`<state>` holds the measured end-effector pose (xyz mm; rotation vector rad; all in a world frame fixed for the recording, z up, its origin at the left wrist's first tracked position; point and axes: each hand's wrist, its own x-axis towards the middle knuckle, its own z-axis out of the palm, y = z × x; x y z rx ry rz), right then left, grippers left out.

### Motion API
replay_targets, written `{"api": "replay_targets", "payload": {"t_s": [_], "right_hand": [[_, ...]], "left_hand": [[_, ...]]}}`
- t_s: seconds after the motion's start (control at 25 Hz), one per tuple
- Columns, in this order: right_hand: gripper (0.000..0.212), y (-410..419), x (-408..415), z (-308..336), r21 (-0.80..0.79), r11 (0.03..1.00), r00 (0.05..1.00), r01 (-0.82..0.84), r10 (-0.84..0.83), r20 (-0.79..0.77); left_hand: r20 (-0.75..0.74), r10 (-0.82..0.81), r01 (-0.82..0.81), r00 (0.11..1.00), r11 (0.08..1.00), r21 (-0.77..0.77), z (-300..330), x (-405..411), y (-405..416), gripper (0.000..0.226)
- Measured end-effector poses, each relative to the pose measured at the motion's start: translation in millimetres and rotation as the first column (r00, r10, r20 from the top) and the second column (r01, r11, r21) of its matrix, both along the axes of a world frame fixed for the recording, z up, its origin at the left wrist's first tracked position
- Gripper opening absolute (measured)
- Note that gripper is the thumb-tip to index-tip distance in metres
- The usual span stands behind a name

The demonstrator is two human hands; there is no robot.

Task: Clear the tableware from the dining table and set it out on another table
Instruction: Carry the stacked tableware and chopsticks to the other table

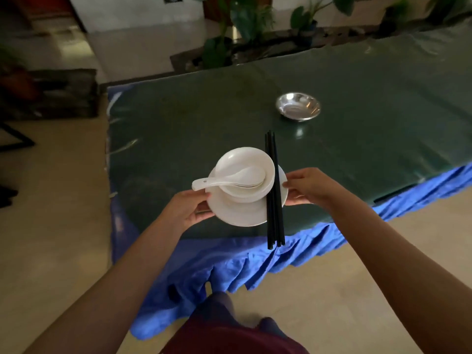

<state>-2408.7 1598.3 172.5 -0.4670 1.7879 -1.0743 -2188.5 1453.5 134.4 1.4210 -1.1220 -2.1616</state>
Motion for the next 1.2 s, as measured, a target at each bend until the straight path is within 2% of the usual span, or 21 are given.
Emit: {"api": "replay_targets", "payload": {"t_s": [0.12, 0.4, 0.72, 0.96, 1.2], "right_hand": [[0.020, -26, -19, -10, 0.009, 0.997, 0.997, -0.076, 0.076, 0.015], [0.023, -100, -53, -37, 0.024, 0.981, 0.981, -0.192, 0.192, 0.009], [0.029, -152, -99, -70, 0.073, 0.980, 0.982, -0.183, 0.179, 0.059], [0.030, -176, -141, -104, 0.150, 0.971, 0.980, -0.184, 0.171, 0.097], [0.030, -195, -180, -132, 0.227, 0.946, 0.969, -0.229, 0.199, 0.150]], "left_hand": [[0.019, 0.060, -0.060, 0.998, 0.998, 0.010, -7, -7, -11, 0.022], [0.051, 0.131, -0.133, 0.990, 0.991, 0.024, -31, -30, -71, 0.015], [0.129, 0.120, -0.123, 0.984, 0.992, 0.012, -52, -78, -116, 0.013], [0.207, 0.172, -0.187, 0.963, 0.981, 0.054, -82, -125, -125, 0.010], [0.276, 0.179, -0.195, 0.945, 0.980, 0.031, -109, -162, -131, 0.016]]}}
